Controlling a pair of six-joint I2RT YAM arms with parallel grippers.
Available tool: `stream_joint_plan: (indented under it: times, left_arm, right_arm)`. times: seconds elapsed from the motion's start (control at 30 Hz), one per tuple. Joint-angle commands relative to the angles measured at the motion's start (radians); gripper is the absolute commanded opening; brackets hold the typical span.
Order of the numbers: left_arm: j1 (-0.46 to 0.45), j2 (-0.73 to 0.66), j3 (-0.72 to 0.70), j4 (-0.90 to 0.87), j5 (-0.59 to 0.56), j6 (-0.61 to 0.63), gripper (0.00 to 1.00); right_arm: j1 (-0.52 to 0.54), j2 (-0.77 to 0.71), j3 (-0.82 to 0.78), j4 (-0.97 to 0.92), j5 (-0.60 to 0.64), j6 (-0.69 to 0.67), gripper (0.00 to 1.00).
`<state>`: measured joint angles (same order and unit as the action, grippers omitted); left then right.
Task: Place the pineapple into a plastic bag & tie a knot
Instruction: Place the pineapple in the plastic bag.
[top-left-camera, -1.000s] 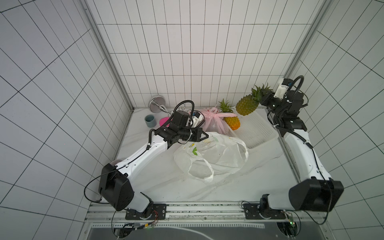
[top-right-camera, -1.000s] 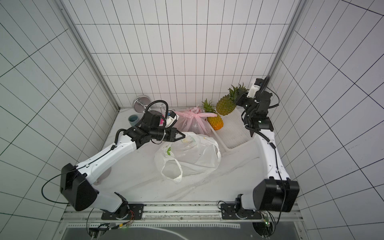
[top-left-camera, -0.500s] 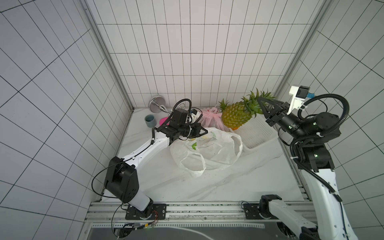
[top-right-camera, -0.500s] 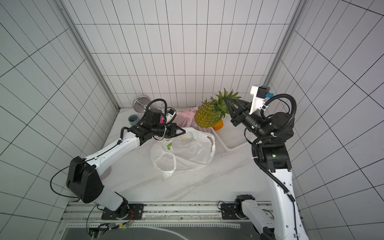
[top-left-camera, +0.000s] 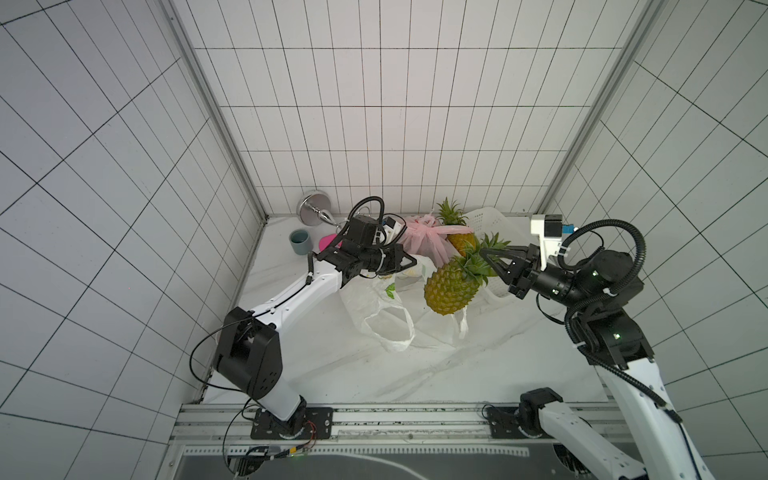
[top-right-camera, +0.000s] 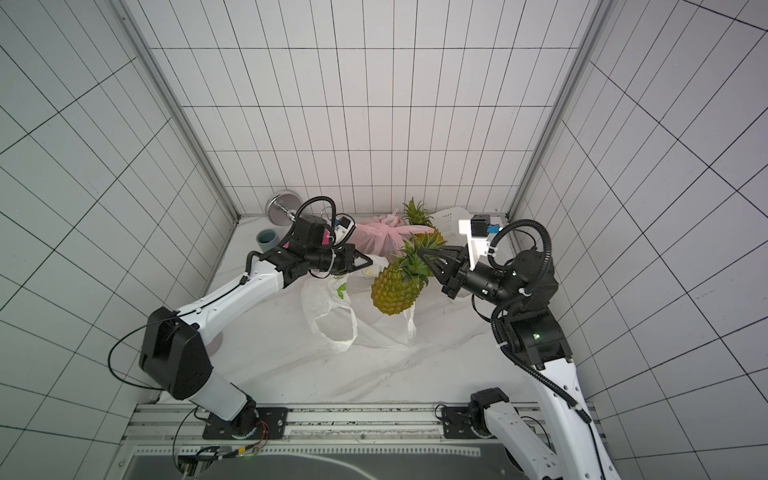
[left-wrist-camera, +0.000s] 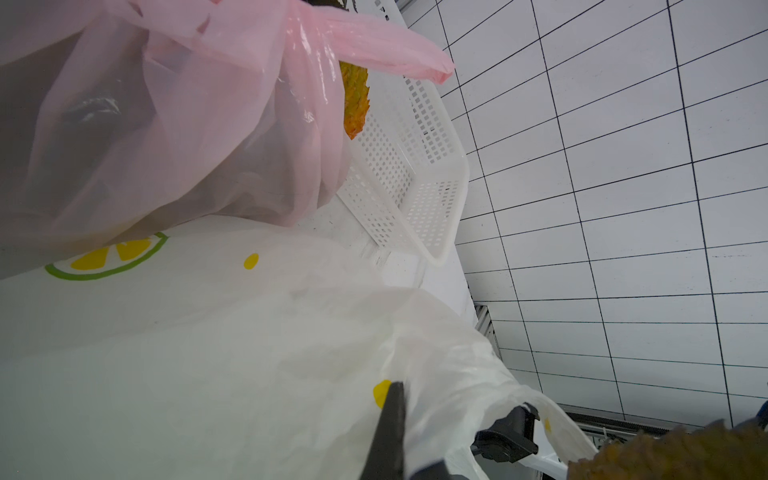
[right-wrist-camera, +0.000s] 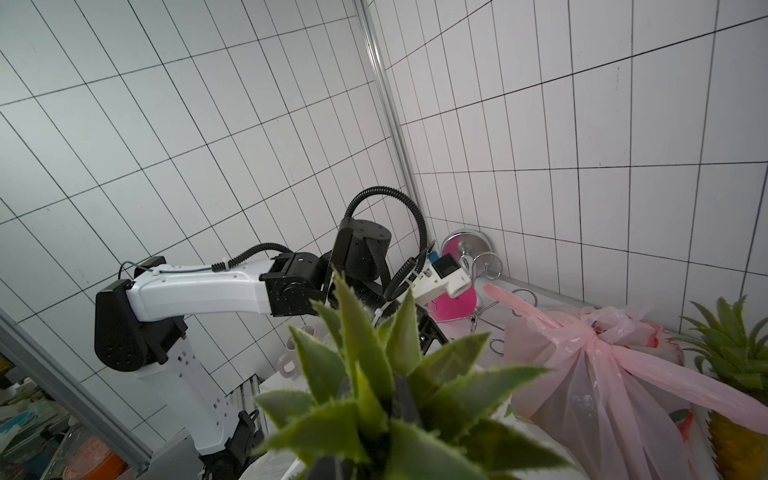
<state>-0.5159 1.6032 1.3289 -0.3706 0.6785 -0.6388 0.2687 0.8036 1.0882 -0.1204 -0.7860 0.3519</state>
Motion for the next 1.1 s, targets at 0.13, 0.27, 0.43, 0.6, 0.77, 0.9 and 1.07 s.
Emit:
stream_joint_plan:
  times: [0.13, 0.27, 0.43, 0.6, 0.77, 0.9, 1.07]
  left_arm:
    - [-0.002, 0.017, 0.046, 0.022, -0.009, -0.015, 0.0]
    - [-0.003, 0.016, 0.042, 0.023, 0.011, -0.013, 0.0]
    - [-0.013, -0.024, 0.015, 0.018, 0.021, -0.012, 0.0]
    - [-0.029, -0.104, -0.021, 0.007, 0.022, -0.022, 0.0]
    - [-0.03, -0.196, -0.044, -0.022, 0.021, -0.021, 0.0]
    - [-0.03, -0.257, -0.069, -0.024, 0.023, -0.026, 0.0]
    - [-0.029, -0.303, -0.102, -0.031, 0.019, -0.034, 0.0]
  right_arm:
    - [0.142, 0.043, -0.049, -0.029, 0.275, -0.189, 0.0]
    - [0.161, 0.067, -0.006, -0.064, 0.482, -0.243, 0.0]
    - [0.162, 0.104, 0.036, -0.102, 0.65, -0.295, 0.0]
    - [0.165, 0.126, 0.037, -0.044, 0.594, -0.261, 0.0]
    - [0.174, 0.171, 0.043, 0.028, 0.572, -0.221, 0.0]
    - [0.198, 0.237, 0.068, 0.085, 0.563, -0.202, 0.0]
    - [0.227, 0.339, 0.107, 0.163, 0.574, -0.181, 0.0]
